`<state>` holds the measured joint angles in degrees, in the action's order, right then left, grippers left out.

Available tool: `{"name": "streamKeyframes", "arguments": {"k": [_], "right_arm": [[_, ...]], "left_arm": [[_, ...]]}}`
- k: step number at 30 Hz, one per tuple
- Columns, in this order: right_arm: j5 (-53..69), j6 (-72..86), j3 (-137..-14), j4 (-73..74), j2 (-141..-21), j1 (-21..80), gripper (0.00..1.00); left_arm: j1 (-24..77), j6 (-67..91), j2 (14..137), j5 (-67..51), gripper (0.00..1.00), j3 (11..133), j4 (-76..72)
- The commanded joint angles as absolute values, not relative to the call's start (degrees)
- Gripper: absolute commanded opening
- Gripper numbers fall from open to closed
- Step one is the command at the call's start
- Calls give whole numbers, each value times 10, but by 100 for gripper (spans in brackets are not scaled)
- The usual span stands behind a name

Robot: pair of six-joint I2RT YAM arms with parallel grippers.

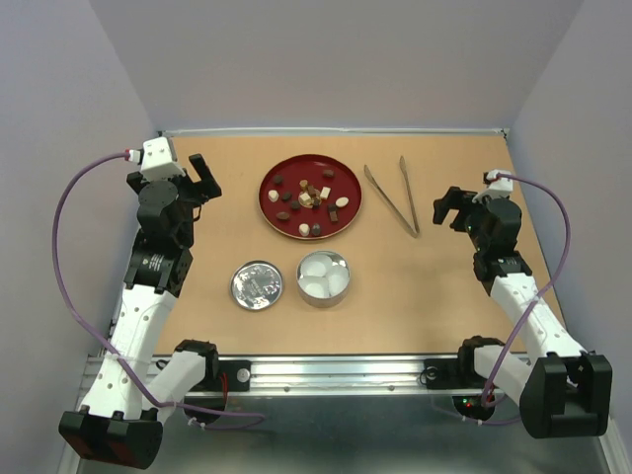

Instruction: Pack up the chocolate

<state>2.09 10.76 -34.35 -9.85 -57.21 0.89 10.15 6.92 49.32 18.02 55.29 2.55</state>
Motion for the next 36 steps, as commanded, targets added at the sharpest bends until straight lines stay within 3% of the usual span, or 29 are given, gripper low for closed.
{"name": "streamKeyframes", "arguments": {"k": [1,9,18,36], "right_arm": [[26,100,-383,-106,-576,14,100],[50,106,-388,-103,-614,13,100],[155,126,-416,-91,-720,18,100],[31,73,-490,-71,-862,105,100]], "left_arm": [[103,65,481,195,99,547,3],[103,68,476,210,99,542,4],[103,53,486,200,99,535,6],[96,45,468,171,99,526,4]]}}
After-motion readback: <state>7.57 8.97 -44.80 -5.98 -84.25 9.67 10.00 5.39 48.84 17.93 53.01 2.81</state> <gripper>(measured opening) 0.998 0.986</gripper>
